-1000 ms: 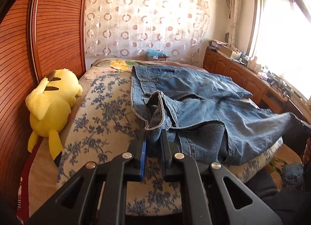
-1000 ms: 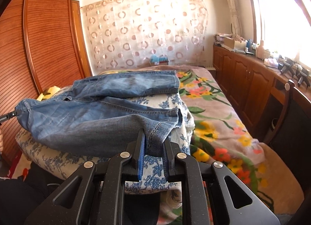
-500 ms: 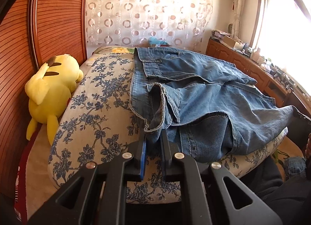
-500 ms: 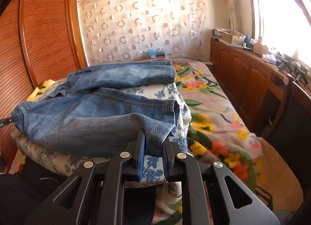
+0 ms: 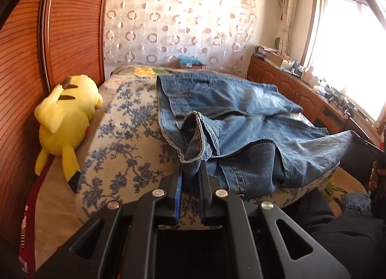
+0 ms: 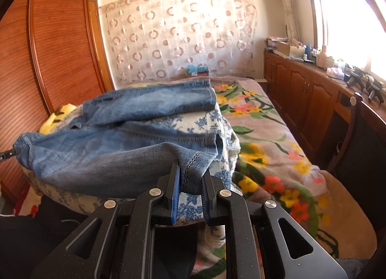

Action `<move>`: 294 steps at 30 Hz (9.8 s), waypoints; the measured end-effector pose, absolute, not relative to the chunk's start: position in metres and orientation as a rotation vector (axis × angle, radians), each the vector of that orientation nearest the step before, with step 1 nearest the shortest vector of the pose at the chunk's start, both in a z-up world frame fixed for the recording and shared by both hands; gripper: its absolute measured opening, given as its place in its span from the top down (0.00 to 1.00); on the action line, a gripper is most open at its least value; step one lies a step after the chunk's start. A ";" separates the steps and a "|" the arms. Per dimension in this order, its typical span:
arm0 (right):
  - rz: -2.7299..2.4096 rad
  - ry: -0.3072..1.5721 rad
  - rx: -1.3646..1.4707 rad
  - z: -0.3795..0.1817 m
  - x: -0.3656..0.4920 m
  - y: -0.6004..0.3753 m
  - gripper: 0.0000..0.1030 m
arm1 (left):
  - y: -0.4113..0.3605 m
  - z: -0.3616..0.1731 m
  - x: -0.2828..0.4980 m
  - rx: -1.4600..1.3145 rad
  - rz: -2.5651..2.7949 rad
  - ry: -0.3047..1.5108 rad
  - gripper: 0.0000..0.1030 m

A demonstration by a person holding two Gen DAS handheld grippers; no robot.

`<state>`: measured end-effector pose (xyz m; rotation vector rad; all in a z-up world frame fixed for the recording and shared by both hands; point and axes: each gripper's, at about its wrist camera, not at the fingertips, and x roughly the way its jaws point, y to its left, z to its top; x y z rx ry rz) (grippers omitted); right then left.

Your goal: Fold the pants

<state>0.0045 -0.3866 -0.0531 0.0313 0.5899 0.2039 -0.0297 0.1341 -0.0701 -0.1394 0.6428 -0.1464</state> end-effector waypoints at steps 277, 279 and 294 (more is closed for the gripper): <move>0.153 0.883 0.027 -0.112 0.288 -0.369 0.83 | 0.137 -0.125 0.197 -0.077 -0.104 0.844 0.83; 0.163 0.875 0.017 -0.110 0.287 -0.366 0.84 | 0.131 -0.122 0.195 -0.042 -0.104 0.838 0.87; 0.170 0.755 0.004 -0.066 0.250 -0.365 0.86 | 0.137 -0.063 0.168 -0.039 -0.089 0.675 0.94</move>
